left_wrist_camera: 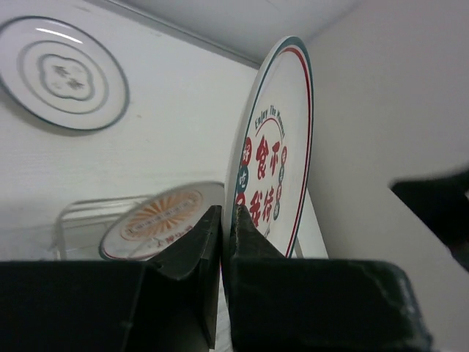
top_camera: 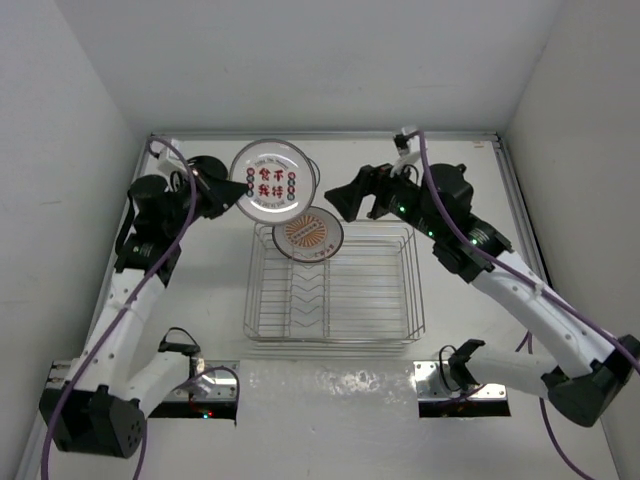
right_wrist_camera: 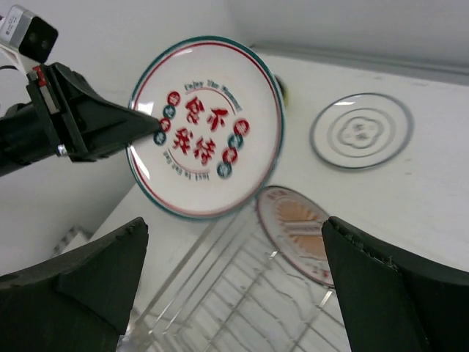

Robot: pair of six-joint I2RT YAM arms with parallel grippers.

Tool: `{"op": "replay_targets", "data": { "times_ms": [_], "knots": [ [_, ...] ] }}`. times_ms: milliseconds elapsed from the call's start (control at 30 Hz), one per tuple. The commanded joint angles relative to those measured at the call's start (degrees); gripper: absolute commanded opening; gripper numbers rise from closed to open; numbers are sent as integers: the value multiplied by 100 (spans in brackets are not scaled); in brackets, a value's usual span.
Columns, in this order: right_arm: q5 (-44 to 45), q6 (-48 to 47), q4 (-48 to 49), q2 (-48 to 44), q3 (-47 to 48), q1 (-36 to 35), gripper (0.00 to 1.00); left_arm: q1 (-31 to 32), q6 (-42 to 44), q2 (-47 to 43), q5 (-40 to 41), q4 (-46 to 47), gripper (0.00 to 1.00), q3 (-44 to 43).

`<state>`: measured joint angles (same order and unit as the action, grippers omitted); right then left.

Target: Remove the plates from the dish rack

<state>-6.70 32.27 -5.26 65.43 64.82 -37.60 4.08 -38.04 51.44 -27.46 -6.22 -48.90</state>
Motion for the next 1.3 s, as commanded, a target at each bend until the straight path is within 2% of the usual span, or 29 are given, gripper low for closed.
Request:
{"op": "replay_targets", "data": {
  "times_ms": [0, 67, 167, 267, 367, 400, 567, 667, 733, 1067, 1167, 1267],
  "knots": [
    [1371, -484, -186, -495, -188, 16, 99, -56, -441, 636, 1163, -11, 0, -759],
    [1522, -616, -318, -732, -311, 16, 99, -65, -441, 1050, 1479, -81, 0, -1260],
    [1733, -888, -564, -1005, -425, 16, 99, -240, -353, 2208, 2033, -213, 0, -1981],
    [1777, -951, -687, -1251, -575, 8, 99, -302, -275, 2817, 2411, -363, 0, -2632],
    [1742, -995, -748, -1383, -716, 8, 99, -302, -117, 3801, 2151, -345, 0, -3396],
    [1716, -1038, -792, -1445, -742, 8, 99, -302, -116, 4377, 2053, -406, 0, -3641],
    [1909, -1126, -1135, -1559, -795, 8, 99, -302, -37, 6233, 1298, -977, 0, -5312],
    [1848, -1179, -1188, -1647, -900, 8, 99, -293, 24, 6929, 1235, -1302, 0, -5989],
    [1848, -1214, -1241, -1674, -936, 16, 99, -285, 69, 7160, 1208, -1487, 0, -6306],
    [1751, -1241, -1223, -1463, -1041, 8, 99, -241, 183, 7863, 927, -1514, 3, -6271],
    [1716, -1267, -1188, -1358, -1059, 16, 99, -162, 262, 8039, 1014, -1724, 9, -6412],
    [1672, -1381, -1179, -1191, -1015, 16, 99, -100, 332, 8101, 1085, -1927, 30, -6588]
  ]
}}
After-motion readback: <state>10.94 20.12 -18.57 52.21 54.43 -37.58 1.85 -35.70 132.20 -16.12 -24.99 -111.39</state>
